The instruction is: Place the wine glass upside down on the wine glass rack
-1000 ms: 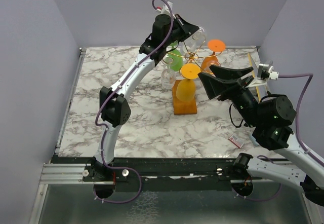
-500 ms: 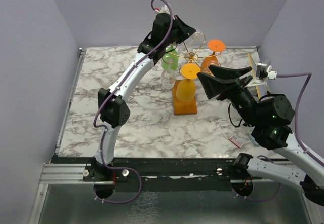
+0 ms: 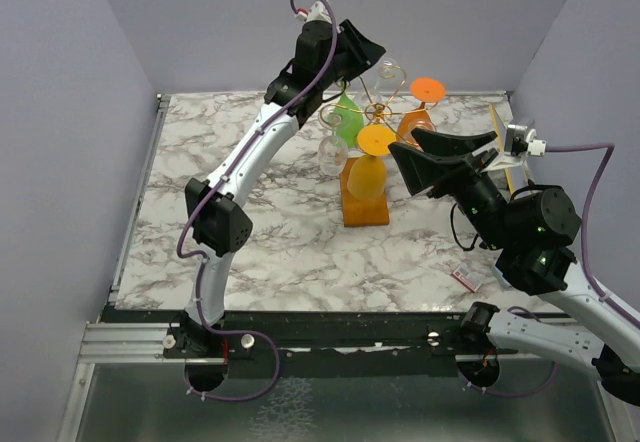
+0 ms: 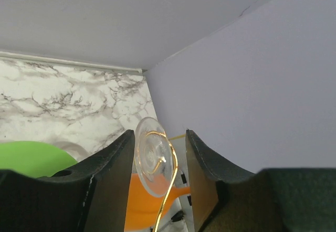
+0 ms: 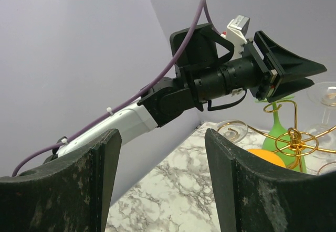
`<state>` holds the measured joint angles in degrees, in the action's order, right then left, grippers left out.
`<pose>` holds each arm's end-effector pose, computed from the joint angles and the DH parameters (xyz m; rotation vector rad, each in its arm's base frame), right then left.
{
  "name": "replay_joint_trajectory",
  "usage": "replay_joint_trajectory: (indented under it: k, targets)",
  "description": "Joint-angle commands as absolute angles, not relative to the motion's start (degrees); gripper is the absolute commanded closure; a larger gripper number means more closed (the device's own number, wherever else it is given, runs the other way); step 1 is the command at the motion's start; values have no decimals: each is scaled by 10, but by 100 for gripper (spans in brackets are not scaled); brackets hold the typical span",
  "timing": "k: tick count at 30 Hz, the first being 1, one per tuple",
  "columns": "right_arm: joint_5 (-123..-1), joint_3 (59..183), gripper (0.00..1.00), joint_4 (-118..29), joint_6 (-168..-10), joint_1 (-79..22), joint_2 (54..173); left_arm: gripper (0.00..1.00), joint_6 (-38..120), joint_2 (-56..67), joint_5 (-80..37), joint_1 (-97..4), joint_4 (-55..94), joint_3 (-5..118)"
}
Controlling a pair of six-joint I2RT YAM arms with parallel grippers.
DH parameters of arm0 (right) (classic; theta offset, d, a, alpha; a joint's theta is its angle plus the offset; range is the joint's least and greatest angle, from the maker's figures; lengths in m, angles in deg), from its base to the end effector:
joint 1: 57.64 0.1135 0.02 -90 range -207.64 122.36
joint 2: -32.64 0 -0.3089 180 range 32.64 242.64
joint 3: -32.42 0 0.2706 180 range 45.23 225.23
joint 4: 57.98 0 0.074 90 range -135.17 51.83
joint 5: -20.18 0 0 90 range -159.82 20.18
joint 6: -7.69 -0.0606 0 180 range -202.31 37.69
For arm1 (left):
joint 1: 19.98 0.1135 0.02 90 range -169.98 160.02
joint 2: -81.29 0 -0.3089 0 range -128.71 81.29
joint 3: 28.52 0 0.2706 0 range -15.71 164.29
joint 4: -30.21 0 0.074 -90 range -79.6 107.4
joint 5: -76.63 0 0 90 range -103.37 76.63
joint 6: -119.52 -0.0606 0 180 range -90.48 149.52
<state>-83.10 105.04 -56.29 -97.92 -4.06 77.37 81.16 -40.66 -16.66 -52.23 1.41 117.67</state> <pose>0.1056 0.1197 0.5162 -0.1717 1.1638 0.9439 0.4754 -0.3040 0.4760 -0.2537 1.7661 -1.1390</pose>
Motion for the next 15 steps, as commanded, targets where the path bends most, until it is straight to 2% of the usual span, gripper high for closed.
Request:
replay_joint_trajectory:
  k: [1, 3, 6, 15]
  targets:
    - [-845, 1045, 31, -579, -982, -38, 773, 53, 789, -363, -138, -519, 34, 1184]
    - [-847, 1044, 31, -577, -981, -38, 772, 52, 783, -359, -131, -518, 34, 1182]
    - [-851, 1043, 31, -572, -981, -37, 770, 44, 776, -352, -125, -517, 34, 1178]
    - [-896, 1053, 31, -496, -1000, -37, 765, 34, 747, -322, -134, -498, 30, 1159]
